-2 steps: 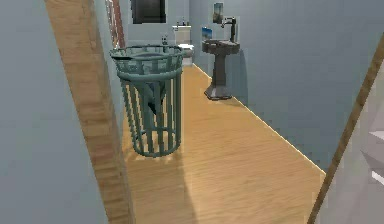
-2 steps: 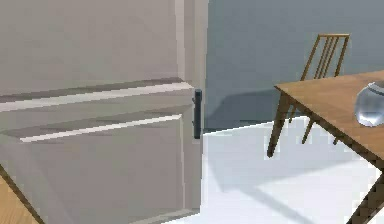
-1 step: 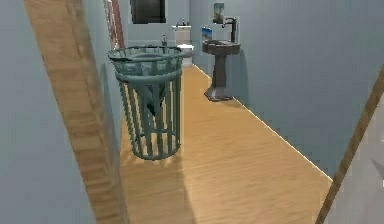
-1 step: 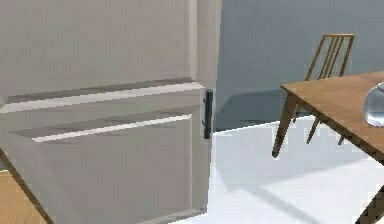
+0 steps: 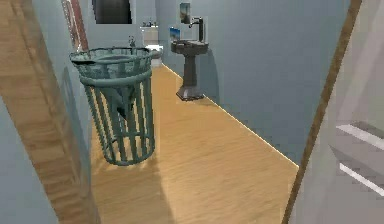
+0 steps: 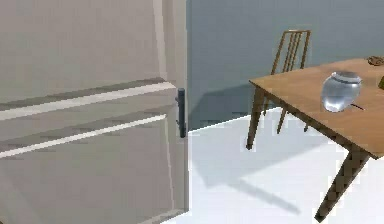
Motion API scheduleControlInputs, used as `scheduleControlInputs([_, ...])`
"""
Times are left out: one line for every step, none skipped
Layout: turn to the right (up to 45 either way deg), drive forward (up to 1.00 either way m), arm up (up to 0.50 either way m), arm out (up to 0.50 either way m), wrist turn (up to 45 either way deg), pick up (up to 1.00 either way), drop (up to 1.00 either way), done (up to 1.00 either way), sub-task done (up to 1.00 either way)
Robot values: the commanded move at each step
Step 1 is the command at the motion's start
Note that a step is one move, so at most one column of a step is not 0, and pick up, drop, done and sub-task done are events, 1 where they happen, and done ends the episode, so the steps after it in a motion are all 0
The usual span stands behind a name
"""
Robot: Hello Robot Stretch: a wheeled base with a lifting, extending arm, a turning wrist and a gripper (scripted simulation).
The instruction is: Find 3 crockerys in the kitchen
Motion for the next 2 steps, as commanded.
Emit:
scheduleControlInputs([0.0, 1.0, 0.0, 0.0, 0.0, 0.0, 0.0, 0.0, 0.0])
scheduleControlInputs([0.0, 0.85, 0.0, 0.0, 0.0, 0.0, 0.0, 0.0, 0.0])
